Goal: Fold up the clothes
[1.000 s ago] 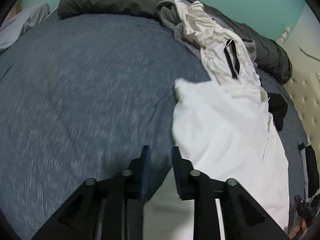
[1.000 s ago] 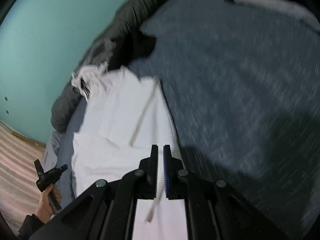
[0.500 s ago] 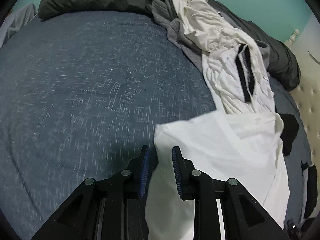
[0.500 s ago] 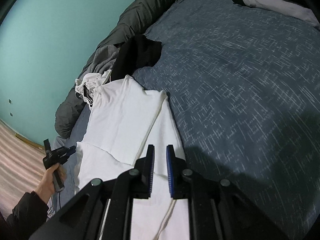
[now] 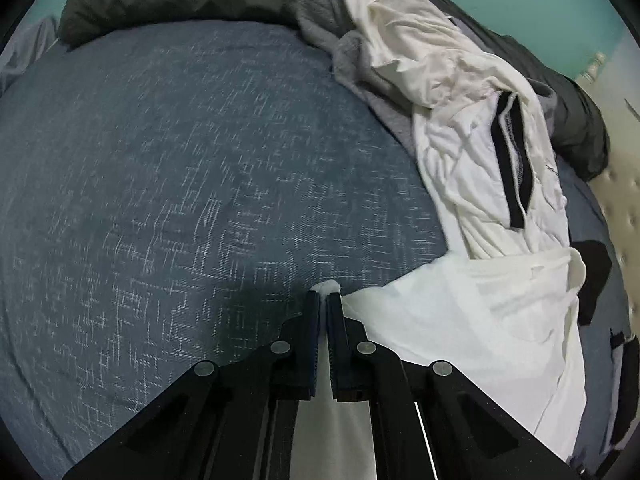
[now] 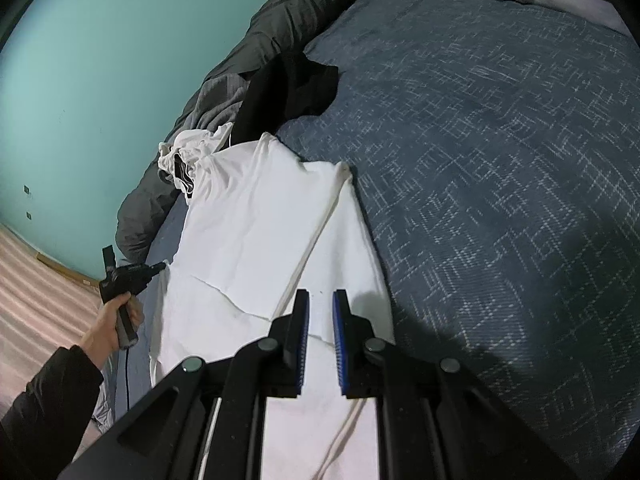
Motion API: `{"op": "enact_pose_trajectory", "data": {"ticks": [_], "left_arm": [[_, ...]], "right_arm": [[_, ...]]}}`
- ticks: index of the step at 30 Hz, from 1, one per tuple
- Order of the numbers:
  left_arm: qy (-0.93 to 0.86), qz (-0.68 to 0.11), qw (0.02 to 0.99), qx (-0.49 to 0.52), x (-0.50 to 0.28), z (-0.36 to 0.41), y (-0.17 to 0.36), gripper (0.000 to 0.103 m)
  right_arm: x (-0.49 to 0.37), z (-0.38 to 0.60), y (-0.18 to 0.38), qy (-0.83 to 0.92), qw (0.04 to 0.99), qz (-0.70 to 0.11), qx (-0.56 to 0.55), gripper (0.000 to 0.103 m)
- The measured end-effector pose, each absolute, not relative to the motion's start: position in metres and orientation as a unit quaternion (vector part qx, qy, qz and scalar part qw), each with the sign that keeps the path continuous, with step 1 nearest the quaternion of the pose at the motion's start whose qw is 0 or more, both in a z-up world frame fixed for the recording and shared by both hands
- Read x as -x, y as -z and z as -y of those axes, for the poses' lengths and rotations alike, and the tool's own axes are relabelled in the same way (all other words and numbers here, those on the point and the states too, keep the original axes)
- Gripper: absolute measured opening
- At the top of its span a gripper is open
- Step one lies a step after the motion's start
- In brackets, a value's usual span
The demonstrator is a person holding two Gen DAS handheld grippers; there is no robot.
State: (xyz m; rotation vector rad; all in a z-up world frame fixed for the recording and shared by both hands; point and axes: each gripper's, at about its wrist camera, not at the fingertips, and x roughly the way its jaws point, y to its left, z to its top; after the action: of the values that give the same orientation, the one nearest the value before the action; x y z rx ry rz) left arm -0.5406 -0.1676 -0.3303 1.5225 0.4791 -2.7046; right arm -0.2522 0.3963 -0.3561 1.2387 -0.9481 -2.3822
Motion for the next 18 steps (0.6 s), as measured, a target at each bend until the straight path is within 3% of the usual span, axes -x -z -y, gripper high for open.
{"op": "enact_pose_trajectory", "data": {"ticks": [6, 13, 18], "left_arm": [[0.864, -0.183, 0.025, -0.469, 0.517, 0.193, 0.32, 0.011], [0.85, -0.182, -0.036, -0.492, 0.447, 0.192, 0.325, 0.037], [0.838, -0.181, -0.079, -0.508, 0.397, 0.192, 0.329, 0.037]], "right_arm": [[0.252, -0.398, 0.359, 0.825, 0.145, 0.333, -0.433, 0.011], [0.253, -0.398, 0.356, 0.823, 0.15, 0.343, -0.427, 0.011], [0.25, -0.399, 0.354, 0.821, 0.152, 0.353, -0.423, 0.011]]}}
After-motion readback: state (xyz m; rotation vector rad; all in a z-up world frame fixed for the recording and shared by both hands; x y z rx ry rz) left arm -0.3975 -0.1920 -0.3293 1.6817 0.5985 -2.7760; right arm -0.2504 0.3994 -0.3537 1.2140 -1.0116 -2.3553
